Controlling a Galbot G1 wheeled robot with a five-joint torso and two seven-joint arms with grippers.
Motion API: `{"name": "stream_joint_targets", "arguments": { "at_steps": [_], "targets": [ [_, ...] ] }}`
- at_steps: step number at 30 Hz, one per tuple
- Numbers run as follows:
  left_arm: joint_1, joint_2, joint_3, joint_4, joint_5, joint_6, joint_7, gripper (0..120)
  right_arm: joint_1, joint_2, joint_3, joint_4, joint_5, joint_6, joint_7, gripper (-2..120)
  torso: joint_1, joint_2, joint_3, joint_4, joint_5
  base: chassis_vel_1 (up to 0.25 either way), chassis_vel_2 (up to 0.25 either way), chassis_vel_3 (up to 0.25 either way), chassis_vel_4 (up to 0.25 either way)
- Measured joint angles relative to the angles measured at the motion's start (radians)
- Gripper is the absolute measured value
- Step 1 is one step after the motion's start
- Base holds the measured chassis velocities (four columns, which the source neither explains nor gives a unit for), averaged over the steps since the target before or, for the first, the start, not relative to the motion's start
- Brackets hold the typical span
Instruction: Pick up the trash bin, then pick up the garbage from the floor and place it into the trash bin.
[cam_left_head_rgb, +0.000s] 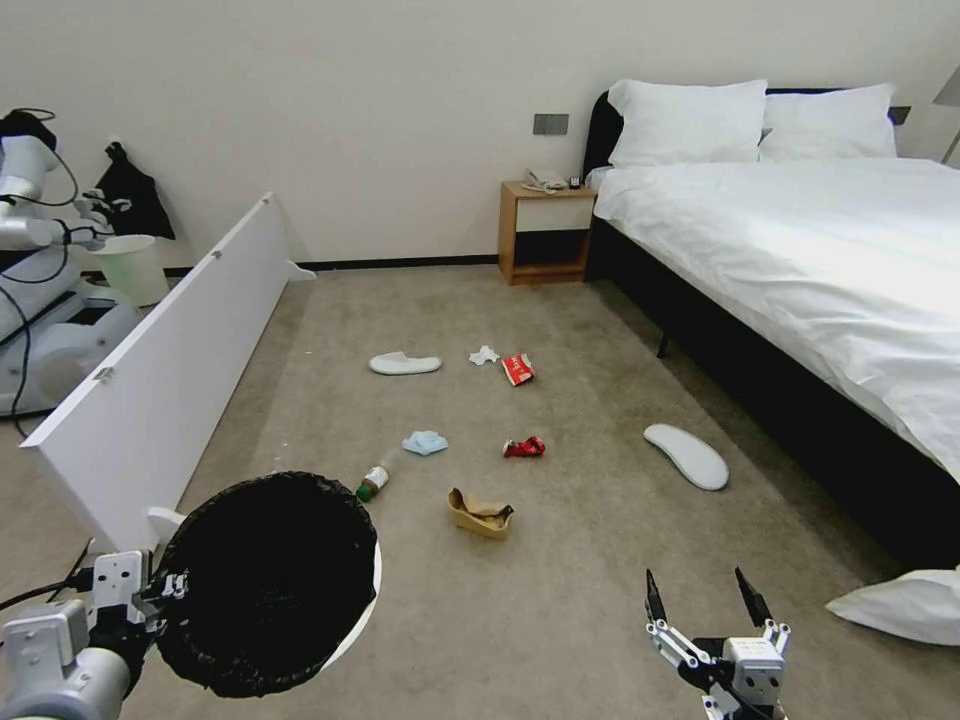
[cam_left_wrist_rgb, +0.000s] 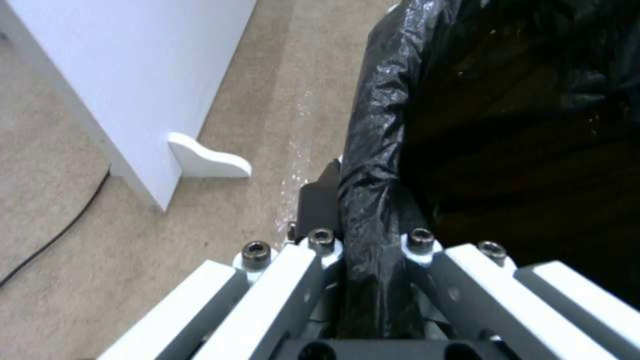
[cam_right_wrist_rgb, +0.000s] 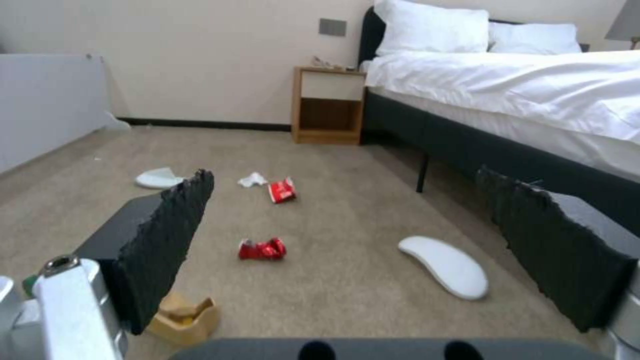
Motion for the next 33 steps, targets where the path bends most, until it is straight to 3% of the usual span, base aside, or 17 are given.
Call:
{"name": "stream_joint_targets", "arguments": {
  "at_steps": [33],
  "targets": [
    [-0.009,0.001,-0.017,0.003,-0.006,0.001,-0.01,3,0.0,0.003,0.002,0.001,-0.012,0.008,-0.002,100,0.0,0.0,0.0,0.0002,0.0,-0.143,0.152,0.149,-0.147]
  ]
}}
